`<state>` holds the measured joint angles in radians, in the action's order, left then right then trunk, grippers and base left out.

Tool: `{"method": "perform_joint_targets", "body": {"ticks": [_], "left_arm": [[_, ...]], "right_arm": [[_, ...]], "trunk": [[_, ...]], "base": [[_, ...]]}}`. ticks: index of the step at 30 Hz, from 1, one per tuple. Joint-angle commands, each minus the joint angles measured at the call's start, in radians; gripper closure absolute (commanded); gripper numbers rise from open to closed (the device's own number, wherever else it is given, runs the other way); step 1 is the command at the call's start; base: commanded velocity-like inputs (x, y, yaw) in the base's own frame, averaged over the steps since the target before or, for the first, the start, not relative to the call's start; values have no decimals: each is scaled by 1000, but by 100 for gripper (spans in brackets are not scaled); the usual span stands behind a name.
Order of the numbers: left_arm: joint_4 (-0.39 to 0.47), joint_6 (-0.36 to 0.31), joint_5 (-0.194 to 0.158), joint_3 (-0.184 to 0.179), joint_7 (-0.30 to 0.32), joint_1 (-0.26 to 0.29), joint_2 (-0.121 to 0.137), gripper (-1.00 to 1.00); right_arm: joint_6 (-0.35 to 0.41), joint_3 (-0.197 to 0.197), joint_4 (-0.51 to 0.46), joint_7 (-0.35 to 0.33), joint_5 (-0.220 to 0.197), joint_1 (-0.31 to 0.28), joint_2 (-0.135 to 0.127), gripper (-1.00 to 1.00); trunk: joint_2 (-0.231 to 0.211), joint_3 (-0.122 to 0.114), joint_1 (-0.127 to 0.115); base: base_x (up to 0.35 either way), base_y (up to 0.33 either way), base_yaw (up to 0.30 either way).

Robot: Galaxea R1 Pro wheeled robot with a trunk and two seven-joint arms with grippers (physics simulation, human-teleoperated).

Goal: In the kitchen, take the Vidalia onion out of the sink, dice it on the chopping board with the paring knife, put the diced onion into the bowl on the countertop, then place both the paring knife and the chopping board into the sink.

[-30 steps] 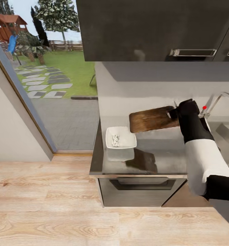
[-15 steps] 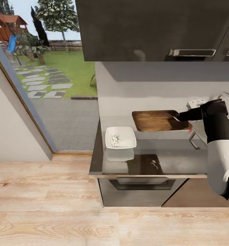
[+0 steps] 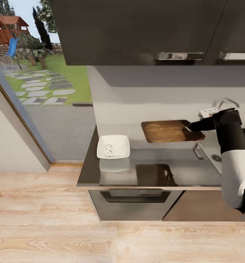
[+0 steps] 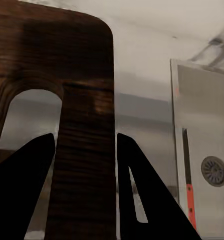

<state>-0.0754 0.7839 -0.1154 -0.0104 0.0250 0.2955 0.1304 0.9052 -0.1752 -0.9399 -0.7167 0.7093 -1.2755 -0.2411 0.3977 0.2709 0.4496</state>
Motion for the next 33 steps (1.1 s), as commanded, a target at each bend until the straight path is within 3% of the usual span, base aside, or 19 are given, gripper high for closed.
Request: {"method": "perform_joint_targets", "body": {"ticks": [1,7,10,13,19,27,33], "left_arm": [[-4,6,-6,-2,3,2,0,-100],[-4,6,-6,-2,3,2,0,-100],[-4,6,-6,-1,3,2,0,-100],[-4,6,-6,-1,3,2,0,-100],[-4,6,-6,-1,2,2,0,-100],[-4,6,-6,0,3,2,1,-100],[-4,6,-6,0,2,2,1,-100]], "right_arm": [[-20,-3,21,-3,7,-1,-1,100],[-102,-19,112,83,7,-1,-1,100],[-150,-67,165,194,5,-1,2,100],[-214,-139,218,302,3,-1,6,100],[-253,-221,271,335,2,-1,4,100],[-262,-269,278,362,4,-1,1,100],[-329,-437,283,498,3,-1,5,100]], "trunk": [[2,2,0],[2,2,0],[2,2,0],[2,2,0],[2,2,0],[2,2,0],[2,2,0]], "base": [[-100,-316,0],[-136,-313,0],[-170,-299,0],[-214,-259,0],[-250,-212,0],[-166,-120,0],[-11,-8,0]]}}
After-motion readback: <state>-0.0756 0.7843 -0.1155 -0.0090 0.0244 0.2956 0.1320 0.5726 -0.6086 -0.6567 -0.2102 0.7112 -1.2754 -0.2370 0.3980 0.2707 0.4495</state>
